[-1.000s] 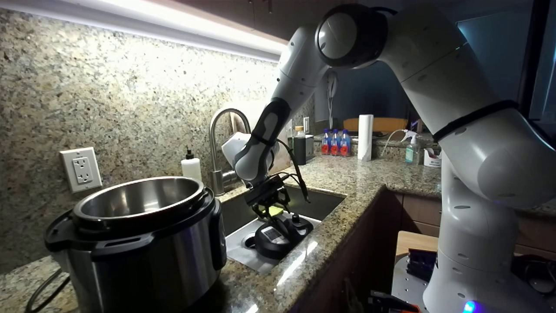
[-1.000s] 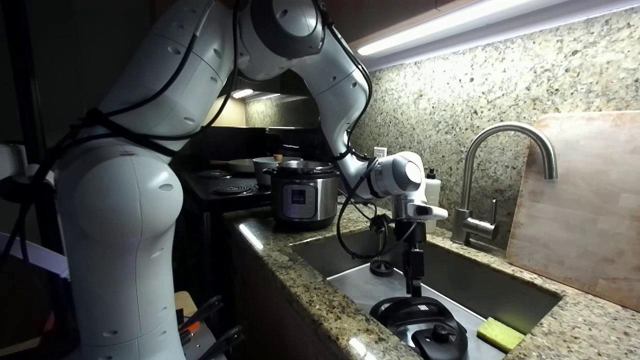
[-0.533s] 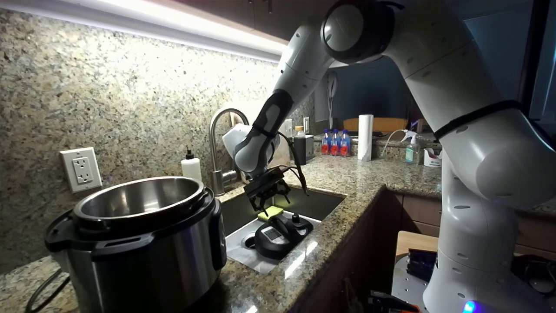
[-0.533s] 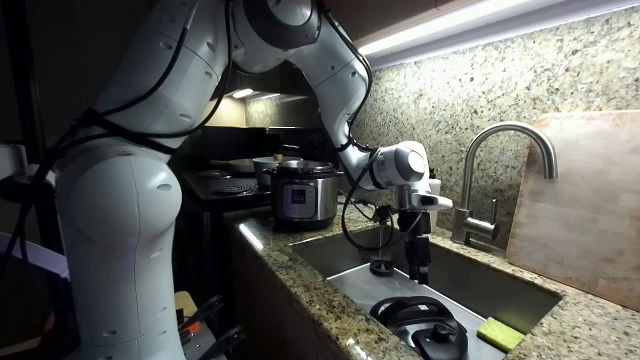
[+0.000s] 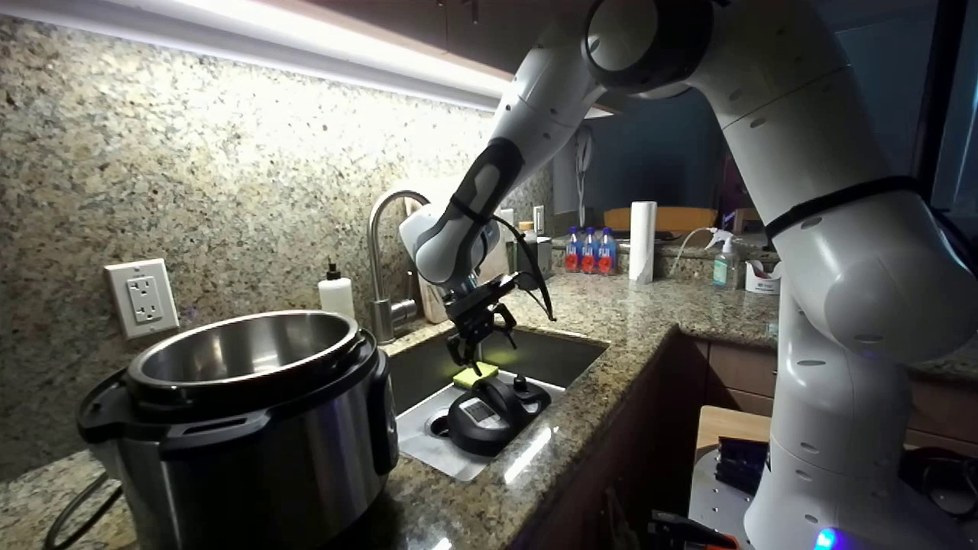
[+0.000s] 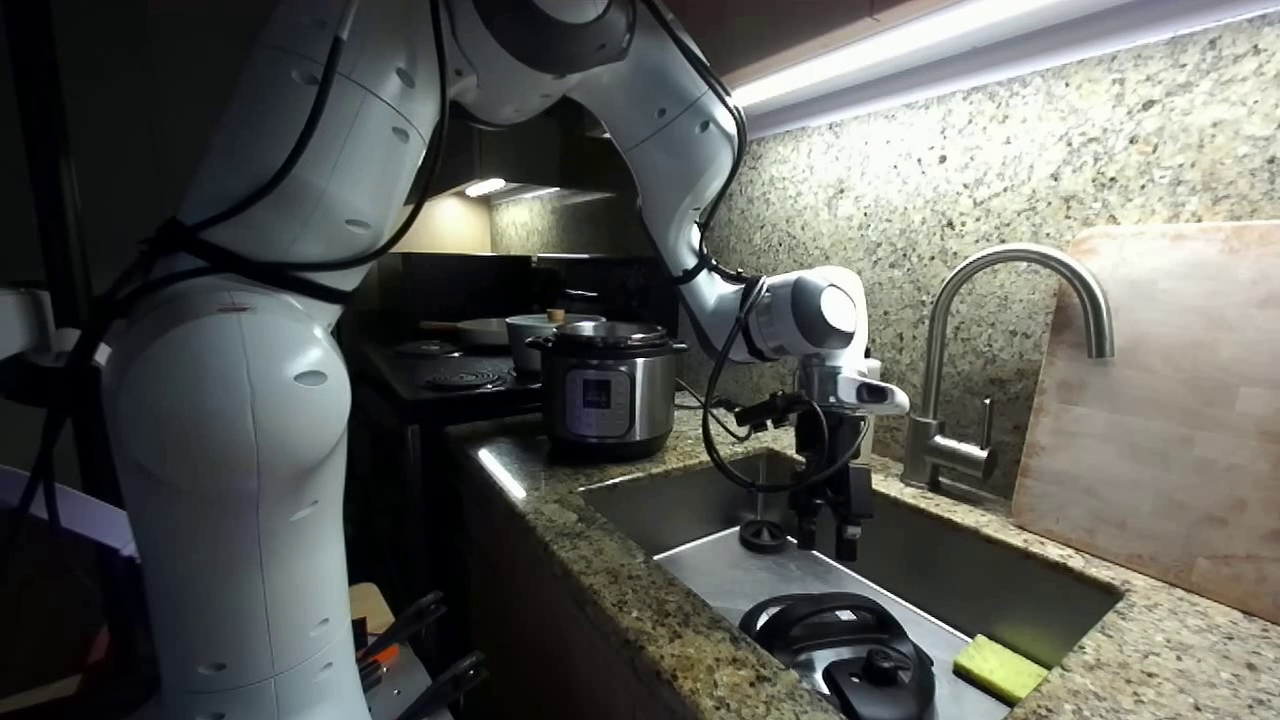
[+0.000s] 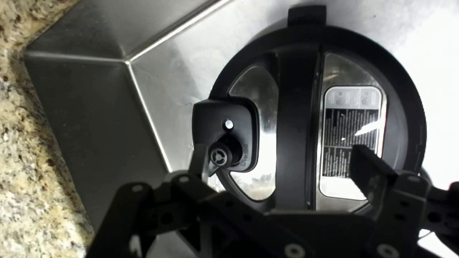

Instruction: Remove the black lid from the rice cooker and put it inside the sink

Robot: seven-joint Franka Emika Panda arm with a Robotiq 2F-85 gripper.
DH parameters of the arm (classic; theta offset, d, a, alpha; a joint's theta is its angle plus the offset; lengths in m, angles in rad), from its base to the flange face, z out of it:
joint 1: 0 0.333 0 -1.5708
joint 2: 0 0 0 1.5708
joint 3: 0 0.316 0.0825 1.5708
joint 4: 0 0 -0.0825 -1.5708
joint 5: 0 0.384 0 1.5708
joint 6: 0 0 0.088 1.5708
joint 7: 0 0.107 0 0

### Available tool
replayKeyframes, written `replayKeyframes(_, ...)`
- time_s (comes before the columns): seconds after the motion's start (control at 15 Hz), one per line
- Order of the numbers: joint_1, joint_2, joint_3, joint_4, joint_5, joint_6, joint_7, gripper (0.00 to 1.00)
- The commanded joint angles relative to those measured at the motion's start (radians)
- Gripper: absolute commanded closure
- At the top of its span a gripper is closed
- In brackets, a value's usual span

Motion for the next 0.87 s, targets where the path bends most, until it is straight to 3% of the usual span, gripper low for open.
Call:
replayKeyframes(0.0, -0.002, -0.05, 0.038, -0.025, 0.044, -0.072, -0.107, 0.0)
replayKeyframes(0.8, 0.013, -0.025, 0.051, 0.001, 0.024, -0.076, -0.089, 0.0)
